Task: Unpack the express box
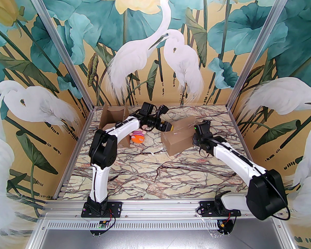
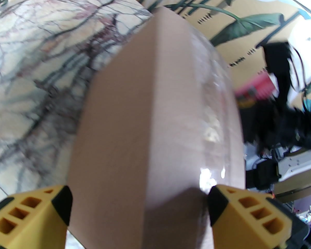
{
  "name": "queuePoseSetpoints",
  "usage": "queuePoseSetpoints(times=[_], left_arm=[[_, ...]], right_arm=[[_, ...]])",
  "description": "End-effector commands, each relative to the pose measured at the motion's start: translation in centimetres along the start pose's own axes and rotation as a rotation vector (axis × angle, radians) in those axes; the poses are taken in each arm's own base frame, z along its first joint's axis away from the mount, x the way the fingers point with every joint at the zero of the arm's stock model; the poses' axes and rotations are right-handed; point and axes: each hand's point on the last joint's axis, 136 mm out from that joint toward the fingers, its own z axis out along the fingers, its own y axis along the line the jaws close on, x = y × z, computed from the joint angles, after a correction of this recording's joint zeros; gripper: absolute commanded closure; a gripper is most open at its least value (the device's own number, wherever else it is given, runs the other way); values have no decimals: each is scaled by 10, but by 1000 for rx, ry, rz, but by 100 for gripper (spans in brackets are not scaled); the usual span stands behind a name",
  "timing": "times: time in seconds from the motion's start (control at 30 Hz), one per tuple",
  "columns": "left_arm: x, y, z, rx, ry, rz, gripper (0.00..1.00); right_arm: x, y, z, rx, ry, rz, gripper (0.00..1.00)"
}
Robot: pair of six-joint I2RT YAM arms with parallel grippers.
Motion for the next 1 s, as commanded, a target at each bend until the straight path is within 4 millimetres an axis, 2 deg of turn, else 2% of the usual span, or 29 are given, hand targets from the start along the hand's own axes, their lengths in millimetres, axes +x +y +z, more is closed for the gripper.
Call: queuePoseSetpoints(times=[0.0, 0.1, 0.23, 0.37, 0.57, 0.8, 0.97], left_arm=[[12, -32, -11, 62, 9, 12, 11], [34, -51, -12, 69, 29, 19, 10], [68, -71, -9, 66, 78, 12, 10], [87, -89, -10, 58, 100, 18, 10], [105, -117, -10, 91, 108, 25, 10], [121, -148, 4, 142, 161, 42, 9], [120, -160, 4, 120, 165, 98, 9]], right_arm=[[-9, -4, -3, 55, -1, -102, 100], [-15, 4, 0, 34, -18, -118, 100], [-22, 27, 4, -8, -35, -159, 100], [-25, 46, 10, -33, -36, -197, 100], [-34, 80, 14, -106, -61, -248, 100], [-47, 133, 18, -255, -95, -343, 100], [-57, 150, 17, -307, -120, -389, 100]])
